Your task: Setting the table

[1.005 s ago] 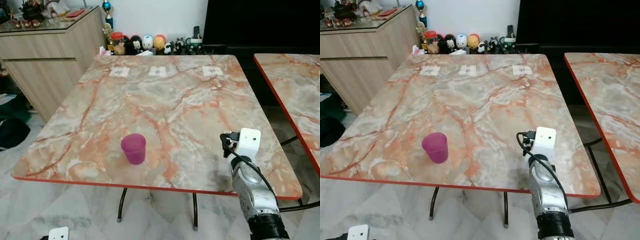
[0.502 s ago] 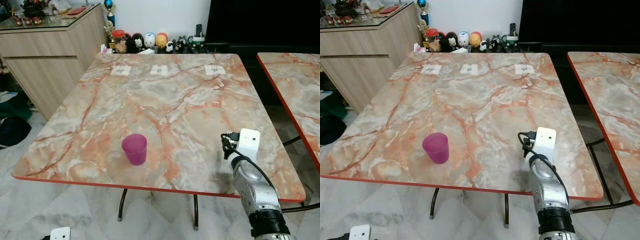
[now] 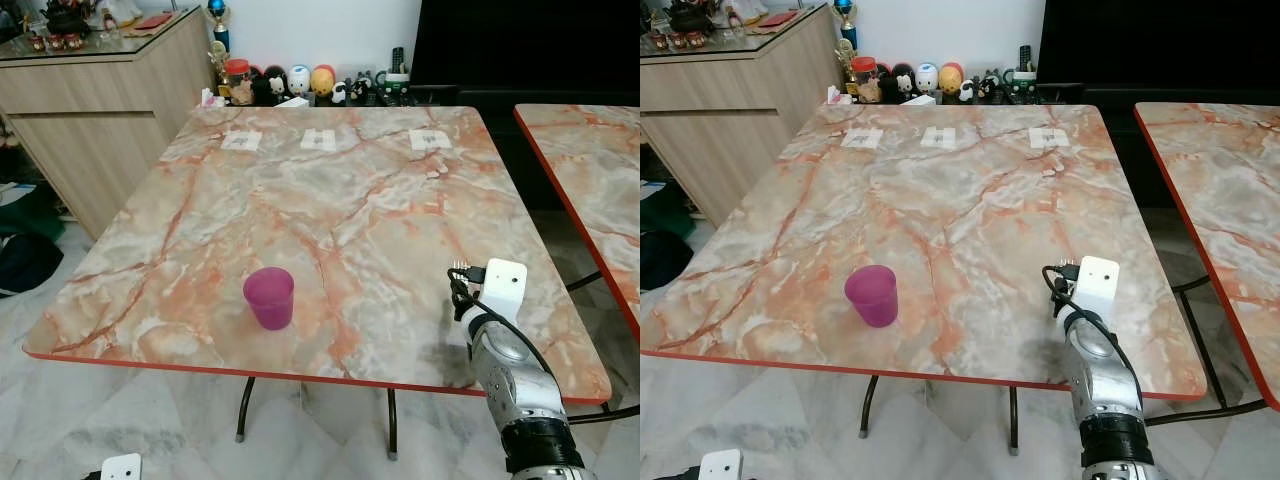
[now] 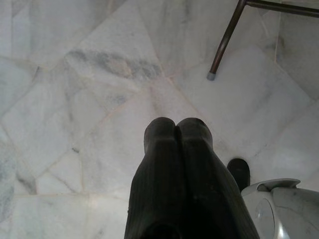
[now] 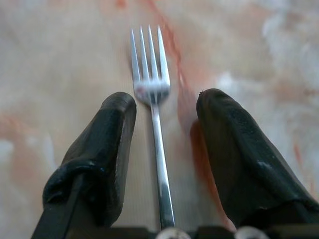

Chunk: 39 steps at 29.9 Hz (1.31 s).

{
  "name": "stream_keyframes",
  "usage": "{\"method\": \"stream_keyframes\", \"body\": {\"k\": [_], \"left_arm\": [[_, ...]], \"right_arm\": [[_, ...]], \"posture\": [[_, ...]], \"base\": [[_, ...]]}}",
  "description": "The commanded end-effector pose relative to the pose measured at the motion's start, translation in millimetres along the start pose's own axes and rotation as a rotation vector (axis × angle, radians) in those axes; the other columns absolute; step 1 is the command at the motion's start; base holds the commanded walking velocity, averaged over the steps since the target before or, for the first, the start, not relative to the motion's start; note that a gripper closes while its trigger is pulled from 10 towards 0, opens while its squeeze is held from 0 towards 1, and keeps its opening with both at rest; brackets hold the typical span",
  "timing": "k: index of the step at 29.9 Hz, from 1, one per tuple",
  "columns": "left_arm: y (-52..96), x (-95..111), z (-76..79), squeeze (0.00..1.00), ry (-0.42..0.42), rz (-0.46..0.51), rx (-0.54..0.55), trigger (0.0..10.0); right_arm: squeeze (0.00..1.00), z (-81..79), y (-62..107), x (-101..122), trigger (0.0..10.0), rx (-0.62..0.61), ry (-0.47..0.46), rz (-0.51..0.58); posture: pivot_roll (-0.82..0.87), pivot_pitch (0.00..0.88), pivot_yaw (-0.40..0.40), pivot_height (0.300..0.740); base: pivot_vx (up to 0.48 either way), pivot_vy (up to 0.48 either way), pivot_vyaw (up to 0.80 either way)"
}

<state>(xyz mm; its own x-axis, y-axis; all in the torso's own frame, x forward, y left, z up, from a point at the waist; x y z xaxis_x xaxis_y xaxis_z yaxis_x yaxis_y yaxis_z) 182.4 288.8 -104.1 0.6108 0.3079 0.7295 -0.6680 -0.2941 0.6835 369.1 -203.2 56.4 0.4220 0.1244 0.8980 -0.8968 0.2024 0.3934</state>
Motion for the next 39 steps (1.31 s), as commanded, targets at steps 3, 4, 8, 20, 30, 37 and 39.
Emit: {"method": "stream_keyframes", "body": {"k": [3, 4, 8, 20, 30, 37, 39], "left_arm": [[-0.3, 1.1, -0.6, 0.00, -0.028, -0.005, -0.009, 10.0], [-0.2, 1.0, -0.8, 0.00, -0.028, -0.005, -0.009, 10.0], [0.0, 0.7, -1.1, 0.00, -0.028, -0.005, -0.009, 10.0], [0.1, 0.3, -0.2, 0.00, -0.029, -0.005, -0.012, 10.0], [0.6, -1.9, 0.5, 0.00, -0.026, -0.010, -0.012, 10.0], [0.6, -2.5, 1.0, 0.00, -0.023, -0.011, -0.011, 10.0], [0.6, -3.0, 1.6, 0.00, -0.023, -0.013, -0.012, 10.0]], "right_arm": [[0.00, -4.0, -2.9, -1.5, 10.0, 0.014, 0.001, -0.015], [0.00, -4.5, -3.2, -3.8, 10.0, 0.017, -0.002, -0.025], [0.00, -9.3, -4.0, -13.1, 10.0, 0.044, -0.016, -0.058], [0.00, -12.4, -4.9, -22.6, 0.0, 0.064, -0.034, -0.079], [0.00, -17.6, -5.8, -22.7, 0.0, 0.083, -0.033, -0.075], [0.00, -18.7, -5.8, -23.2, 0.0, 0.088, -0.027, -0.075], [0.00, -18.9, -5.9, -23.2, 0.0, 0.090, -0.026, -0.074]], "posture": [[0.00, 0.011, 0.052, 0.740], [0.01, 0.011, 0.052, 0.740], [0.01, 0.025, 0.051, 0.740], [0.01, 0.041, 0.053, 0.740], [0.02, 0.040, 0.050, 0.740], [0.02, 0.040, 0.048, 0.740], [0.02, 0.038, 0.048, 0.740]], "base": [[0.000, 0.000, 0.00], [0.000, 0.000, 0.00], [0.000, 0.000, 0.00], [0.000, 0.000, 0.00], [0.000, 0.000, 0.00], [0.000, 0.000, 0.00], [0.000, 0.000, 0.00]]}}
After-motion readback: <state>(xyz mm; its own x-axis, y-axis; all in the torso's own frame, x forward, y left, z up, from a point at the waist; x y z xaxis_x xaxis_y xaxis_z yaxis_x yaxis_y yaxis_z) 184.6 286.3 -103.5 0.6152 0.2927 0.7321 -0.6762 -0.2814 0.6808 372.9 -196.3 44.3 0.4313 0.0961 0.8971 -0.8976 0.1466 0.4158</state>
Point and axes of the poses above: a point about 5 cm out from each wrist's last joint towards the gripper, its own y axis pointing back from the gripper into the wrist, its own x axis along the axis of the wrist's last joint, z = x × y, the point moved 5 cm from there along -y, pointing out of the wrist towards the gripper, and after that the axes turned 15 degrees about y, right-handed, at the moved point
